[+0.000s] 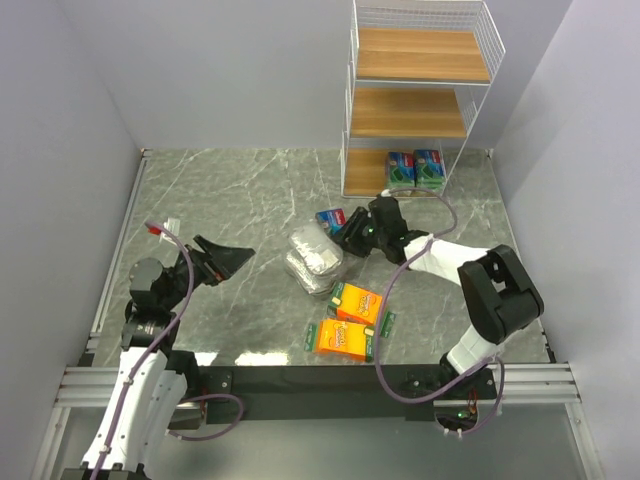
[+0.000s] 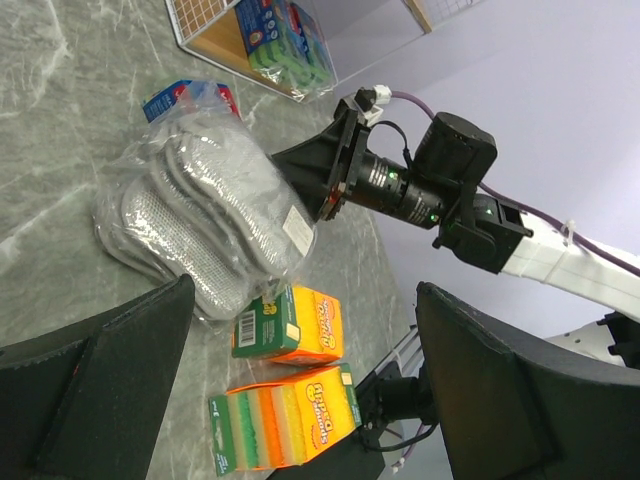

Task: Place and organize the cleaning sponges onto the shelf

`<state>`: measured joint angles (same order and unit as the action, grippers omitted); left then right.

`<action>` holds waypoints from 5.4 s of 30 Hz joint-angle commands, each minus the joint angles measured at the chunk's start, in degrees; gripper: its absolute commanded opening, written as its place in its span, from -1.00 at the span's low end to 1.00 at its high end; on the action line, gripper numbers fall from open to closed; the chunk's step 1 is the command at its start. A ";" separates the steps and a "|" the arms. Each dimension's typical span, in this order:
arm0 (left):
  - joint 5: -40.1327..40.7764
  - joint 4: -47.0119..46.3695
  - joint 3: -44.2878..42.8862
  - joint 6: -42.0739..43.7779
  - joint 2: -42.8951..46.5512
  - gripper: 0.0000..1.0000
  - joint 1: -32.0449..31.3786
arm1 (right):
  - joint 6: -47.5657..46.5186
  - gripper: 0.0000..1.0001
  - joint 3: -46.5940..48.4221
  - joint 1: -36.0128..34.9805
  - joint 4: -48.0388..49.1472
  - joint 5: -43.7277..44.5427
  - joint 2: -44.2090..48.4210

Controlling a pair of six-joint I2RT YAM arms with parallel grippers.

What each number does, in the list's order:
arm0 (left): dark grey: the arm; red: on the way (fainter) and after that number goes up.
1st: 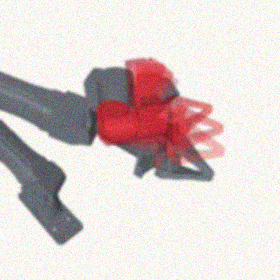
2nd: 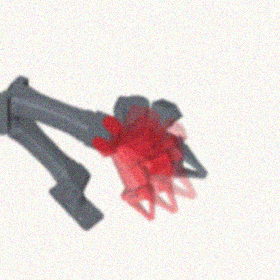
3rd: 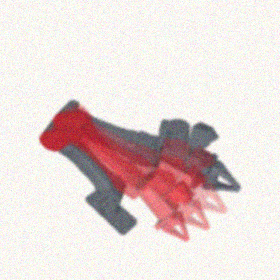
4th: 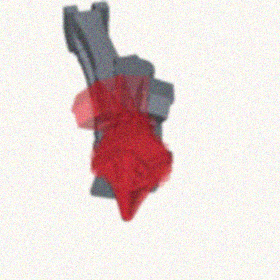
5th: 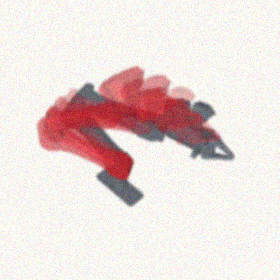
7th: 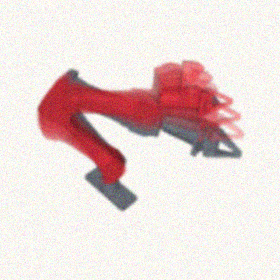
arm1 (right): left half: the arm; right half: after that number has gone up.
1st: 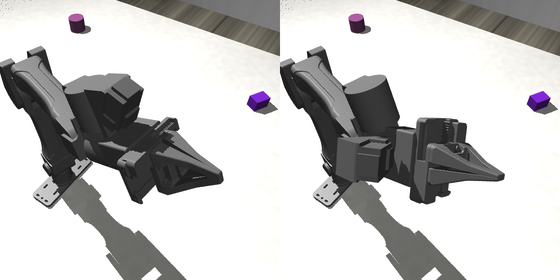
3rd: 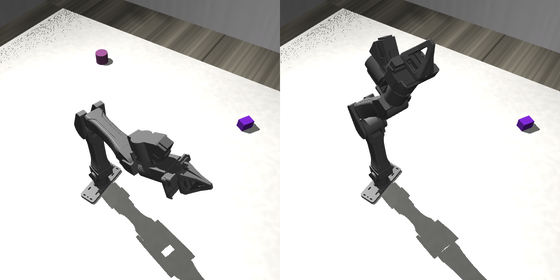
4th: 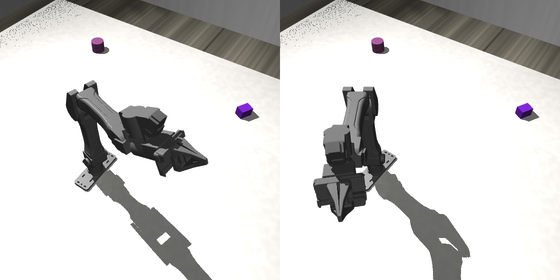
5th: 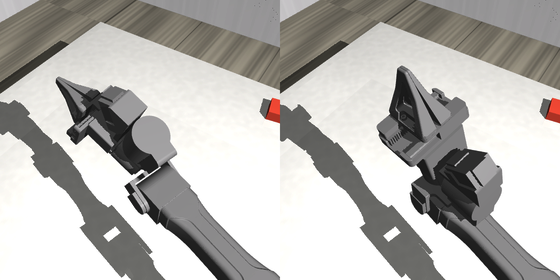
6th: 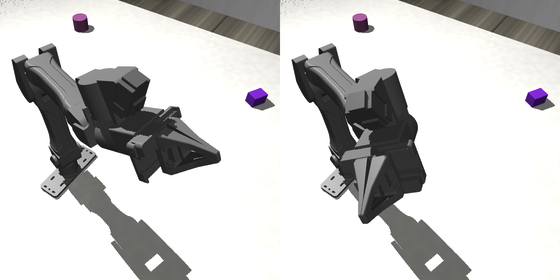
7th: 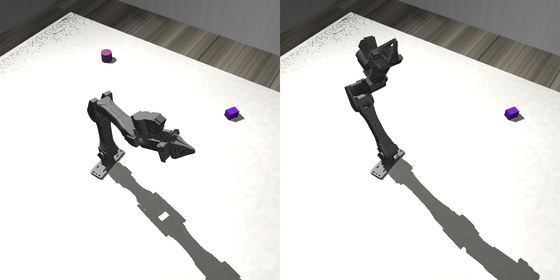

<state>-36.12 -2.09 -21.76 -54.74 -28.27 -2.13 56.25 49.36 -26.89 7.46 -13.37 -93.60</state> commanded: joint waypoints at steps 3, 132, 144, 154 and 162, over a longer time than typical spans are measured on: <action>-0.36 -3.62 0.40 -0.10 -1.17 0.99 -0.15 | -0.79 -0.02 2.31 -3.95 -2.80 0.70 0.96; -0.53 1.38 0.31 1.04 2.17 0.99 -0.15 | 29.80 -1.00 31.41 14.59 -7.82 20.83 -24.08; -0.27 1.91 0.31 1.04 2.96 0.99 -0.15 | 25.58 -0.32 30.80 15.64 -0.97 14.16 -23.47; -0.44 1.12 0.84 0.07 3.57 0.99 -0.15 | 19.78 0.14 20.79 15.82 5.63 6.34 -10.91; -0.71 -0.46 0.05 -0.37 1.99 0.99 -0.15 | 14.95 0.15 10.41 14.33 0.28 2.56 2.62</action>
<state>-36.16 0.10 -20.47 -54.81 -25.69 -2.15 74.72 61.98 -11.79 9.54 -8.19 -95.31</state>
